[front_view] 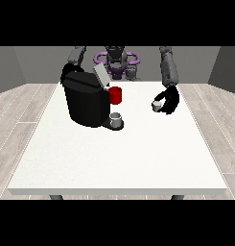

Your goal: Insert the coffee pod into the coffee machine and close the lid

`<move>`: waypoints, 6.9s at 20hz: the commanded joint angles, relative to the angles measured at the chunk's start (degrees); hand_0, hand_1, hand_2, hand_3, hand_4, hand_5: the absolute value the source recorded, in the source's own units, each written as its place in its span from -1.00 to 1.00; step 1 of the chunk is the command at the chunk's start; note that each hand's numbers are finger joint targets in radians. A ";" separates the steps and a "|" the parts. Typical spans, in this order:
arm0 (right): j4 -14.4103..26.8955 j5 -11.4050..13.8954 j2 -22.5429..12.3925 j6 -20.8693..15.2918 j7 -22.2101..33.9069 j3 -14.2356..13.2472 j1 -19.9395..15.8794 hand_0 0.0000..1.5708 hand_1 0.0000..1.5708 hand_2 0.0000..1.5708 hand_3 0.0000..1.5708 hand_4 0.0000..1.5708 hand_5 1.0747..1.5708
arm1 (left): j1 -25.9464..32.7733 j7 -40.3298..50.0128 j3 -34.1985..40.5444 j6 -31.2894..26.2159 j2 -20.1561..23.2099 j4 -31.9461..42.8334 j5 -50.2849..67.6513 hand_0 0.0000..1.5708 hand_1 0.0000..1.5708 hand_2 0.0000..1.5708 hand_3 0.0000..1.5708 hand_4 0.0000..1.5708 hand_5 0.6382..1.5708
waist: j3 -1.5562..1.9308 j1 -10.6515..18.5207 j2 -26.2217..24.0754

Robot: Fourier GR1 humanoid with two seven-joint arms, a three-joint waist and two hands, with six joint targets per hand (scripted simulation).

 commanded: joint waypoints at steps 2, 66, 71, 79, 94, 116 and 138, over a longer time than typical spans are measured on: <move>-2.12 0.93 1.35 -1.57 0.95 2.36 0.02 -1.00 -1.00 -1.00 -1.00 -0.34 1.00 | -1.64 -0.38 -1.48 1.57 1.32 3.28 -3.77 0.14 0.14 0.29 -0.01 -0.61 1.00 | -0.07 -1.45 1.25; 7.65 -3.39 -1.40 -0.69 -0.13 -3.31 -6.47 -1.00 -1.00 -1.00 -1.00 -0.35 1.00 | -30.82 13.20 -0.22 -14.99 -3.21 -4.65 -7.31 0.54 0.54 0.61 0.51 -0.36 1.00 | -0.01 -5.69 -2.33; 5.76 -2.05 -1.08 -1.15 -0.51 -1.74 -6.88 -1.00 -1.00 -1.00 -1.00 -0.32 1.00 | -31.65 11.32 0.93 -14.36 -1.41 -3.67 -7.53 0.53 0.53 0.62 0.53 -0.36 1.00 | -0.03 -6.77 0.21; 6.00 -3.00 -0.79 -0.87 -1.79 -2.41 -6.02 -1.00 -1.00 -1.00 -1.00 -0.42 1.00 | -30.60 10.58 0.64 -13.92 -2.65 -3.35 -8.20 0.51 0.51 0.59 0.51 -0.37 1.00 | -0.03 -6.35 0.99; 8.23 -2.72 -1.54 -1.88 -1.53 -3.65 -6.87 -1.00 -1.00 -1.00 -1.00 -0.52 1.00 | -31.69 11.15 0.12 -16.22 -3.06 -3.43 -9.43 0.44 0.44 0.49 0.27 -0.42 1.00 | -0.02 -5.20 0.96; 11.60 -1.93 0.31 -2.45 -9.29 -3.33 -5.59 -1.00 -1.00 -1.00 -1.00 -0.54 1.00 | -33.72 10.48 -2.65 -20.58 -0.15 -3.94 -14.16 -1.00 -1.00 -1.00 -1.00 -1.00 1.00 | 0.01 -4.44 2.50; 12.72 -5.46 -1.02 -1.69 -7.05 -6.82 4.72 -1.00 -1.00 -1.00 -1.00 -0.53 1.00 | -19.36 8.48 10.65 -19.23 -13.91 -6.53 2.52 -1.00 -1.00 -1.00 -1.00 -0.68 1.00 | -0.06 4.10 -15.99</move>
